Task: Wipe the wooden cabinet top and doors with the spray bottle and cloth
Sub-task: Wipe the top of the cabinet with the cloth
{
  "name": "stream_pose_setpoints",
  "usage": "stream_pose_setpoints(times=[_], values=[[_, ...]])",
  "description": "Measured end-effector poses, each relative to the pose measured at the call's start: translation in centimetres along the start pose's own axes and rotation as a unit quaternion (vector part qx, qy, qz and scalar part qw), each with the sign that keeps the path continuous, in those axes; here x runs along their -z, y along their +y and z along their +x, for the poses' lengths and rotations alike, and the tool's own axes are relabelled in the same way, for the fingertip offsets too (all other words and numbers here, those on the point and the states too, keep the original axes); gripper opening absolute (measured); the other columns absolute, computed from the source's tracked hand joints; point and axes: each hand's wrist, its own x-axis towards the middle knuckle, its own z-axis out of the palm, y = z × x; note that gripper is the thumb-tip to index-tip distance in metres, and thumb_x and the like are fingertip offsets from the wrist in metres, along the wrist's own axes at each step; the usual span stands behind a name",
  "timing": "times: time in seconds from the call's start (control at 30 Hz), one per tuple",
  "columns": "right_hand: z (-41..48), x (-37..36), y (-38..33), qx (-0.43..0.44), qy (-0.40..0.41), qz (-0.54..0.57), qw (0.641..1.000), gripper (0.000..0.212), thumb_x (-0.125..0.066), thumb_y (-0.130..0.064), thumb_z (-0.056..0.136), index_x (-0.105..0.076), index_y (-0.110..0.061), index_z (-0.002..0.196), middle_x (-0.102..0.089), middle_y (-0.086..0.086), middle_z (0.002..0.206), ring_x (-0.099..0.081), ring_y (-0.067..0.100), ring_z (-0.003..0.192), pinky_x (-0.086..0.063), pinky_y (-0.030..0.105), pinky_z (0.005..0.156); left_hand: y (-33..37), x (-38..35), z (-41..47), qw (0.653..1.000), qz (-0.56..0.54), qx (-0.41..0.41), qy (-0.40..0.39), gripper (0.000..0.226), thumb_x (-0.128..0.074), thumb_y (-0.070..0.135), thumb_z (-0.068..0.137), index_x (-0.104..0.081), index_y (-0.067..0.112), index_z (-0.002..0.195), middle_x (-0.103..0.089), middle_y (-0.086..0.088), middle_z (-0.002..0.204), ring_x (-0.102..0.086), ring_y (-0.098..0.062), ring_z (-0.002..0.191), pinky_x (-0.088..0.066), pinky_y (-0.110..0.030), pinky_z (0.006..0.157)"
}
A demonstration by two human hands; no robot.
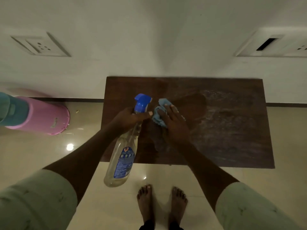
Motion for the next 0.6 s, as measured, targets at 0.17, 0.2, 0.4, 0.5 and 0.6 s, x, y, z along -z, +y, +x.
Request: stream_pose_setpoints(times=[0.17, 0.2, 0.4, 0.5, 0.6], values=[[1.1, 1.5, 3.1, 0.053, -0.002, -0.045, 0.998, 0.056, -0.049, -0.028, 0.087, -0.043, -0.017, 0.142, -0.037, 0.011, 0.150, -0.028, 0.032, 0.141, -0.025, 0.048, 0.116, -0.4, 0.3, 0.1, 1.000, -0.007, 0.012, -0.017, 0.030, -0.066, 0.043, 0.080, -0.060, 0.018, 0.094, -0.063, -0.004, 0.081, -0.062, -0.020, 0.076, -0.052, -0.041, 0.081], [2.0, 2.2, 4.2, 0.017, 0.023, -0.059, 0.998, 0.056, -0.047, -0.026, 0.085, -0.045, -0.015, 0.140, -0.039, 0.012, 0.149, -0.030, 0.033, 0.140, -0.023, 0.047, 0.116, -0.5, 0.6, 0.2, 1.000, -0.012, 0.018, -0.016, 0.032, -0.066, 0.044, 0.079, -0.059, 0.018, 0.097, -0.064, -0.005, 0.084, -0.063, -0.022, 0.079, -0.052, -0.042, 0.083], [6.3, 0.7, 1.2, -0.124, 0.068, -0.034, 0.989, 0.057, -0.041, -0.028, 0.090, -0.036, -0.013, 0.146, -0.032, 0.013, 0.153, -0.025, 0.032, 0.142, -0.024, 0.045, 0.117, -1.8, 1.2, 0.0, 0.998, -0.019, 0.052, -0.020, 0.045, -0.065, 0.044, 0.077, -0.057, 0.014, 0.108, -0.065, -0.013, 0.099, -0.063, -0.028, 0.090, -0.050, -0.041, 0.086], [6.0, -1.0, -1.4, -0.008, 0.009, -0.018, 1.000, 0.063, -0.063, -0.021, 0.085, -0.040, -0.016, 0.143, -0.033, 0.012, 0.152, -0.026, 0.030, 0.142, -0.028, 0.046, 0.115, -1.6, 1.2, 0.3, 0.997, -0.019, 0.067, -0.028, 0.044, -0.065, 0.044, 0.078, -0.056, 0.016, 0.110, -0.064, -0.014, 0.104, -0.062, -0.029, 0.094, -0.049, -0.043, 0.090], [7.2, 1.1, 1.2, 0.038, 0.027, -0.053, 0.997, 0.058, -0.068, -0.018, 0.077, -0.052, -0.014, 0.133, -0.049, 0.013, 0.139, -0.043, 0.033, 0.127, -0.041, 0.046, 0.103, -1.0, 1.3, 0.6, 0.997, -0.025, 0.066, -0.032, 0.041, -0.063, 0.043, 0.080, -0.056, 0.015, 0.109, -0.063, -0.010, 0.099, -0.061, -0.024, 0.088, -0.049, -0.038, 0.083]])
